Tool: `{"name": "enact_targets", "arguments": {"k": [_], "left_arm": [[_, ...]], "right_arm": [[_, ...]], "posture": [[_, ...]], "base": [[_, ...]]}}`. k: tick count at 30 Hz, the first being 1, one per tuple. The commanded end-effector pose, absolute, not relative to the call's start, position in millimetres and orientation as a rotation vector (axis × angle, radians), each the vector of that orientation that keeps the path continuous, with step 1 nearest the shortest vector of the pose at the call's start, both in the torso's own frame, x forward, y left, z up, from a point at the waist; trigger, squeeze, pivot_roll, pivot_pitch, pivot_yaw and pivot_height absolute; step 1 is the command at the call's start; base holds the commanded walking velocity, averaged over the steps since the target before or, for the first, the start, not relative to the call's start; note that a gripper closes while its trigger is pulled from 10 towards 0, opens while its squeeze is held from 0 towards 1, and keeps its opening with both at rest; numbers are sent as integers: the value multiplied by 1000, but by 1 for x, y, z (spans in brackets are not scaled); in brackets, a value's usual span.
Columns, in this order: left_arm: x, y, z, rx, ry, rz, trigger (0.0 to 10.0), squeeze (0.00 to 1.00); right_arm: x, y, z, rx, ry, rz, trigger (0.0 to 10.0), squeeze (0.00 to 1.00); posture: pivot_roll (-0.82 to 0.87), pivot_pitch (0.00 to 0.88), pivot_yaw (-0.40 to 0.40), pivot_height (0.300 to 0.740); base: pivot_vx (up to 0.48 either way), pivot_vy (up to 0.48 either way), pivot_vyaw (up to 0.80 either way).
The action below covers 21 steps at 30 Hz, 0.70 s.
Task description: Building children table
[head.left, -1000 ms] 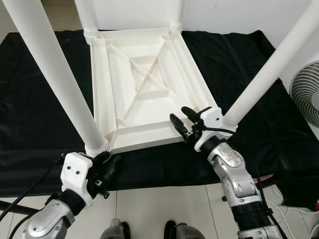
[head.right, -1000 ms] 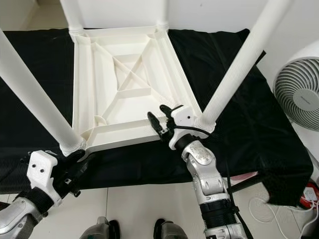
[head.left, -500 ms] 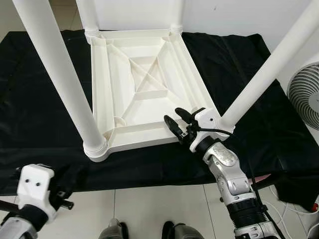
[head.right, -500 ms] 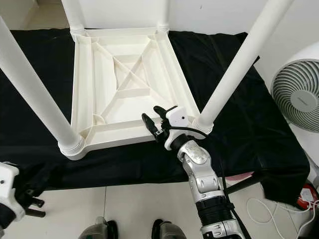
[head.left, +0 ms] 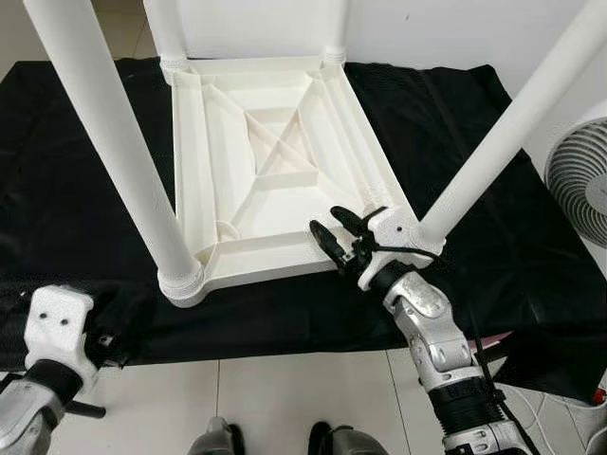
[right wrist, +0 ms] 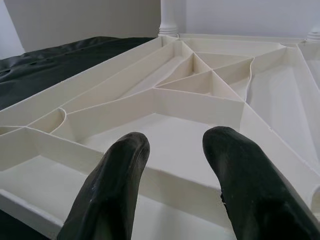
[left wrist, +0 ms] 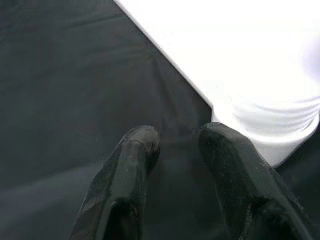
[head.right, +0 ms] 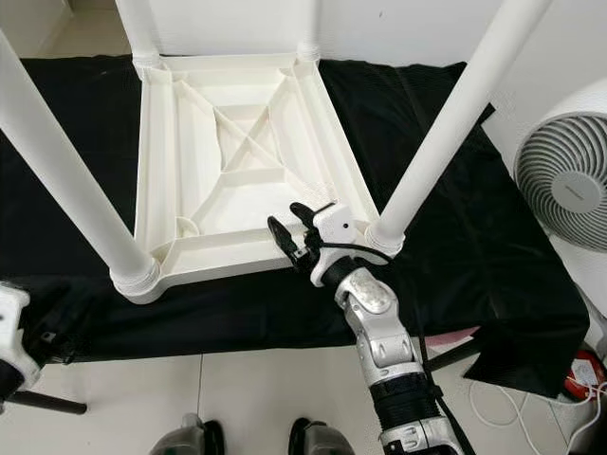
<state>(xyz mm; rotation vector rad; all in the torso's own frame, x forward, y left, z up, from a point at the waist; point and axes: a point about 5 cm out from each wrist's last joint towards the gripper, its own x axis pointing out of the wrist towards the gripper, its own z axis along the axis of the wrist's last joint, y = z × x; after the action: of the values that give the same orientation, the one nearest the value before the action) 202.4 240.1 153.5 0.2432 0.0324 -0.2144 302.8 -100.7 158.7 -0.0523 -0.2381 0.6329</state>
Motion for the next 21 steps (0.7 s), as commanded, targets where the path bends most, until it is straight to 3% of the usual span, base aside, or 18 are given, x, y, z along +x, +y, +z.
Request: {"name": "enact_targets", "arguments": {"k": [1,7,11,21], "left_arm": [[203,250,149,248,34,-6,10000,0],[219,243,155,239,-9,21,10000,0],[241,226,161,232,-67,5,10000,0],[250,184,159,169,-86,-143,10000,0]], "right_arm": [[301,-102,155,-50,-231,623,10000,0],[299,-102,155,-41,-235,609,10000,0],[297,-99,155,-31,-241,601,10000,0],[298,-100,155,-26,-245,578,10000,0]], "posture": [[52,166,-9,740],[43,163,-4,740],[30,160,3,740],[21,161,7,740]], "base": [[0,0,0],[0,0,0],[0,0,0],[0,0,0]]}}
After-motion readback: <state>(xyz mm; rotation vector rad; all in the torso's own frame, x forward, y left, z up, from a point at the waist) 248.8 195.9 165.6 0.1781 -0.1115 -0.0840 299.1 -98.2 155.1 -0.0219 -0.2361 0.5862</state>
